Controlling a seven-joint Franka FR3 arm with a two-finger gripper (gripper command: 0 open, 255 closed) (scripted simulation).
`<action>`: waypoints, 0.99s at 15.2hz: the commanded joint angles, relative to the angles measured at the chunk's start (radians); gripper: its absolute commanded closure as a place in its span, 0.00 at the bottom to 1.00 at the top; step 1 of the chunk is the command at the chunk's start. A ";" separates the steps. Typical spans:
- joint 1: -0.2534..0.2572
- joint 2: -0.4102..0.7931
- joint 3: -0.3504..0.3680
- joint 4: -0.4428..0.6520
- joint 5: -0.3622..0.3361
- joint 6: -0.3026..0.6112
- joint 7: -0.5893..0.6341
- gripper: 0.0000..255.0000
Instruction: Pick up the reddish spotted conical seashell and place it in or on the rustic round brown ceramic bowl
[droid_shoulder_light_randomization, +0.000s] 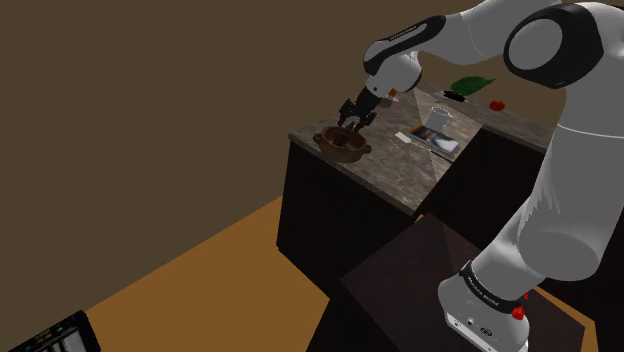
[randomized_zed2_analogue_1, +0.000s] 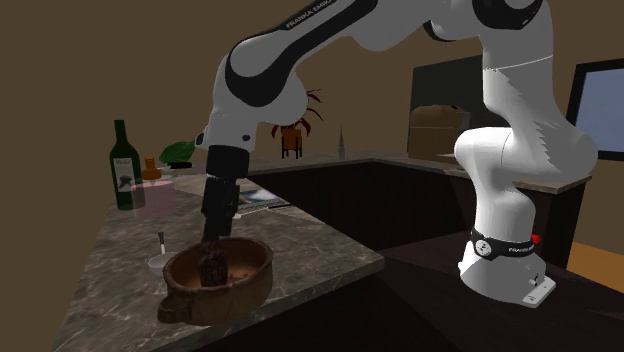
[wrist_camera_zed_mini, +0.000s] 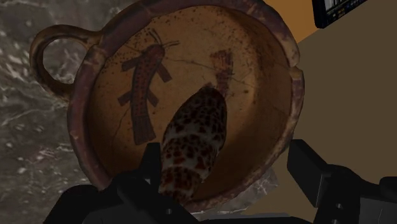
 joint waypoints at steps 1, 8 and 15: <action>0.000 0.000 0.000 0.000 0.000 0.000 0.000 0.00; -0.002 -0.079 -0.031 0.017 -0.068 -0.085 0.040 0.00; -0.002 -0.079 -0.031 0.017 -0.068 -0.085 0.040 0.00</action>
